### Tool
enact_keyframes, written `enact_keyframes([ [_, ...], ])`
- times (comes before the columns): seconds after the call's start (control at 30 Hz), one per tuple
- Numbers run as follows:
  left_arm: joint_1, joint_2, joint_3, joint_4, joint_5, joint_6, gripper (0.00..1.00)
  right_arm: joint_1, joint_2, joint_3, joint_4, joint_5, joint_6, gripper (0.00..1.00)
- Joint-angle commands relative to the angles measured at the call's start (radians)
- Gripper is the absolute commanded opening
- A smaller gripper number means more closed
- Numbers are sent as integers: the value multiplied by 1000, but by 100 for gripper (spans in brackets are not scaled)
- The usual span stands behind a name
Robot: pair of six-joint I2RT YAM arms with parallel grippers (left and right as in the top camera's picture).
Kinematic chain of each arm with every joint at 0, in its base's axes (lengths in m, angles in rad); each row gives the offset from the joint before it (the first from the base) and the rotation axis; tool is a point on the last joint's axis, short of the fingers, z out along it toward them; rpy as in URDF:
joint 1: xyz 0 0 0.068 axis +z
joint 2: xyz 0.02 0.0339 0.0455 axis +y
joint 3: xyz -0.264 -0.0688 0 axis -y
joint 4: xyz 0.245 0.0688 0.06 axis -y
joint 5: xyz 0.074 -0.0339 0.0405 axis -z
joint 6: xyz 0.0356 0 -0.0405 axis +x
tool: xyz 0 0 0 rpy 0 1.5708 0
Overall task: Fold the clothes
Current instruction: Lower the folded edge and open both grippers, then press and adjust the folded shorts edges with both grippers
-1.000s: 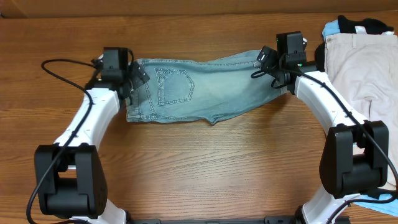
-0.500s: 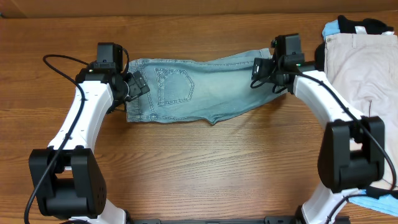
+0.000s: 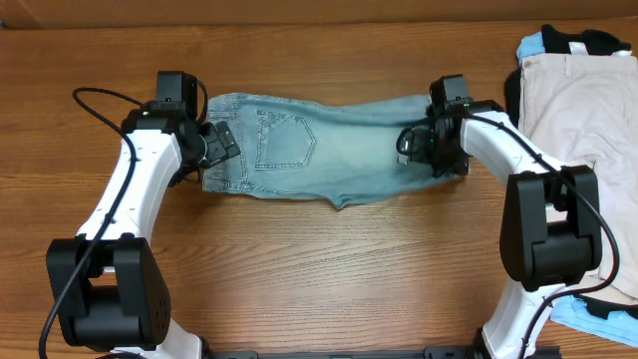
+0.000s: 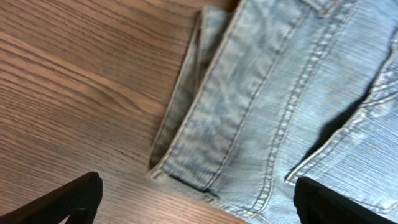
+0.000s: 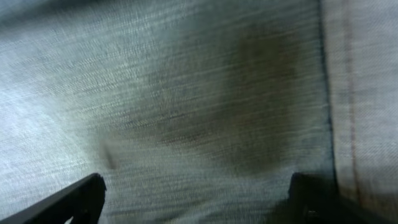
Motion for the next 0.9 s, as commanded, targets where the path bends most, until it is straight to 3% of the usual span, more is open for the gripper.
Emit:
enact_keyframes([
  [0.0,0,-5,18,-19,8,95,100,-6,11,-23,-134,1,76,100],
  [0.23,-2,-5,18,-3,24,290,100,-4,-13,-23,-281,-31,45,100],
  [0.37,-3,-5,21,72,161,431,100,-4,-107,-12,-281,-84,33,100],
  [0.67,-24,5,26,212,259,526,100,-9,-370,13,-294,-103,26,100],
  [0.87,-47,76,26,259,245,546,98,-11,-373,-20,-199,-103,28,100],
])
